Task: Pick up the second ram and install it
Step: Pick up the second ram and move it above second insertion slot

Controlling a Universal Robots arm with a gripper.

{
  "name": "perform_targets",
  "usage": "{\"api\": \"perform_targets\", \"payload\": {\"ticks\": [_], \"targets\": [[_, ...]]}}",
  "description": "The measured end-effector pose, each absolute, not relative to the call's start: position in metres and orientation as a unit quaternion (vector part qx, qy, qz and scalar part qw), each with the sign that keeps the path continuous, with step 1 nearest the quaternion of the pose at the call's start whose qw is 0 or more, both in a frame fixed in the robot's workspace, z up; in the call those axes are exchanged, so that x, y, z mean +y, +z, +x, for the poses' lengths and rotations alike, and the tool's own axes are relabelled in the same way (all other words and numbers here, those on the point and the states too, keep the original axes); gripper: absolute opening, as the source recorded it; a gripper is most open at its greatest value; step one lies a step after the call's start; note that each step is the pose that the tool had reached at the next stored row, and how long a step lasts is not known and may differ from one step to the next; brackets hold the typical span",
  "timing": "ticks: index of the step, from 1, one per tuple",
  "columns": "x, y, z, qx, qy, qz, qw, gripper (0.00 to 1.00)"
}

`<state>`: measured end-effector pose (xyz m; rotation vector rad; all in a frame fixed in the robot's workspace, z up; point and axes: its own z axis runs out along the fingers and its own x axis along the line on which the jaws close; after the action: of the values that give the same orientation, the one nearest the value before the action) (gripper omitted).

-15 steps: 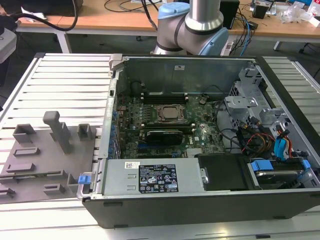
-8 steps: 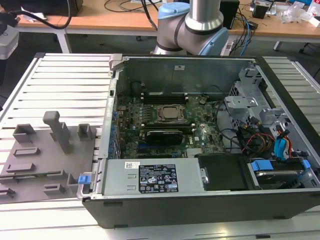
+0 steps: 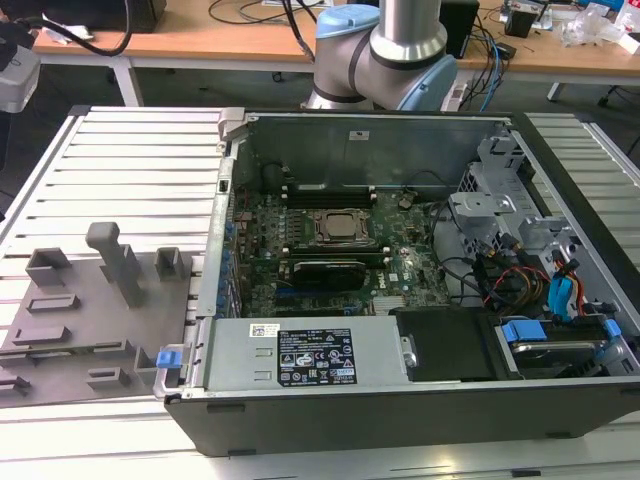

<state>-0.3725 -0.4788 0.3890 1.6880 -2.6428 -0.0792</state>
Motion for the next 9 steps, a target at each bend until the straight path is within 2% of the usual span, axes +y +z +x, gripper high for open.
{"api": "perform_targets", "payload": {"ticks": [9], "targets": [[-0.4788, 0.3890, -0.3725, -0.811, -0.025, 0.585, 0.004, 0.11]]}}
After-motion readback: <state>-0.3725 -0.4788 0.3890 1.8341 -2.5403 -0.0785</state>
